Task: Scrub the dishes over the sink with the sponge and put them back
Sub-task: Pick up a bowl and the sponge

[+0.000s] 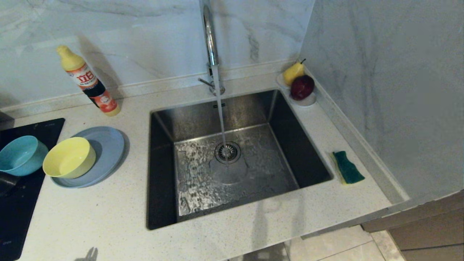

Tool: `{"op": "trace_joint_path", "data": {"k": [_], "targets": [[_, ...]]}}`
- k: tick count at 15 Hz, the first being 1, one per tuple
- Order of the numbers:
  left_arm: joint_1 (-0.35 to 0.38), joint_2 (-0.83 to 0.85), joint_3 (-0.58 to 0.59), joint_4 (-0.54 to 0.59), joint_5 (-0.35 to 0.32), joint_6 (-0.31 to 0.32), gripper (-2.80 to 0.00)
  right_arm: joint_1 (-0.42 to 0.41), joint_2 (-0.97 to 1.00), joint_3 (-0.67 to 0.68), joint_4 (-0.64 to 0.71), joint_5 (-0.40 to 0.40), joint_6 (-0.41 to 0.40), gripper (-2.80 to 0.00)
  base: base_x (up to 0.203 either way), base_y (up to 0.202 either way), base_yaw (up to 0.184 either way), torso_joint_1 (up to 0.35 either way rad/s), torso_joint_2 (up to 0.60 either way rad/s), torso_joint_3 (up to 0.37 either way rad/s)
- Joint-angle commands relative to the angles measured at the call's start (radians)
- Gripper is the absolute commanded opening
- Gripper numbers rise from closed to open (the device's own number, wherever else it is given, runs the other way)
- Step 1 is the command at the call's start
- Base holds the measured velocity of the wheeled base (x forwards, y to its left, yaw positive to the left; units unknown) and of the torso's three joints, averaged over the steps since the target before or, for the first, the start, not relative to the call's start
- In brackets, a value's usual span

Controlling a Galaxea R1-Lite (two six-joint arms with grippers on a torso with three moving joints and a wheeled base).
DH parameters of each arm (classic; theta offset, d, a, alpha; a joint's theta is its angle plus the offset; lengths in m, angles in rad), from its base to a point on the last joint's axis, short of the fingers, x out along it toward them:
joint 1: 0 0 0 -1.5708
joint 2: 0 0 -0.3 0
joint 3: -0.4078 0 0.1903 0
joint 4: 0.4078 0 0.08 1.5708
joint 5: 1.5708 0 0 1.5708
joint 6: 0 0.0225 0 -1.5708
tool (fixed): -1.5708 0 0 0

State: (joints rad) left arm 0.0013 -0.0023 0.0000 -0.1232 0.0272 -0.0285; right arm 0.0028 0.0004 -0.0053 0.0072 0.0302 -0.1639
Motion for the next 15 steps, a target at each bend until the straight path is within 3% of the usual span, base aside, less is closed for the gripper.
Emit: {"op": "trace_joint_path", "data": {"k": [1, 6, 8, 11, 15], "targets": [[0.0, 0.004, 0.04, -0.001, 0.0, -0.001, -2.8, 0.0, 0.0, -0.001, 0.002, 0.0, -0.002, -2.8, 0.0, 0.0, 0.0, 0.0, 0.0, 0.0], [0.0, 0.004, 0.04, -0.001, 0.0, -0.001, -2.8, 0.0, 0.006, -0.043, -0.019, -0.027, 0.07, -2.8, 0.0, 0.0, 0.0, 0.0, 0.0, 0.0], [0.0, 0.004, 0.04, -0.001, 0.0, -0.001, -2.8, 0.0, 0.048, -0.218, 0.014, -0.03, 0.07, -2.8, 0.0, 0.0, 0.0, 0.0, 0.0, 0.0], [0.0, 0.004, 0.04, -0.001, 0.0, -0.001, -2.8, -0.002, 0.154, -0.397, 0.083, 0.078, 0.034, -2.8, 0.0, 0.0, 0.0, 0.0, 0.0, 0.0], [0.0, 0.004, 0.04, -0.001, 0.0, -0.001, -2.8, -0.004, 0.346, -0.655, 0.22, 0.127, 0.012, -2.8, 0.0, 0.0, 0.0, 0.0, 0.0, 0.0]]}}
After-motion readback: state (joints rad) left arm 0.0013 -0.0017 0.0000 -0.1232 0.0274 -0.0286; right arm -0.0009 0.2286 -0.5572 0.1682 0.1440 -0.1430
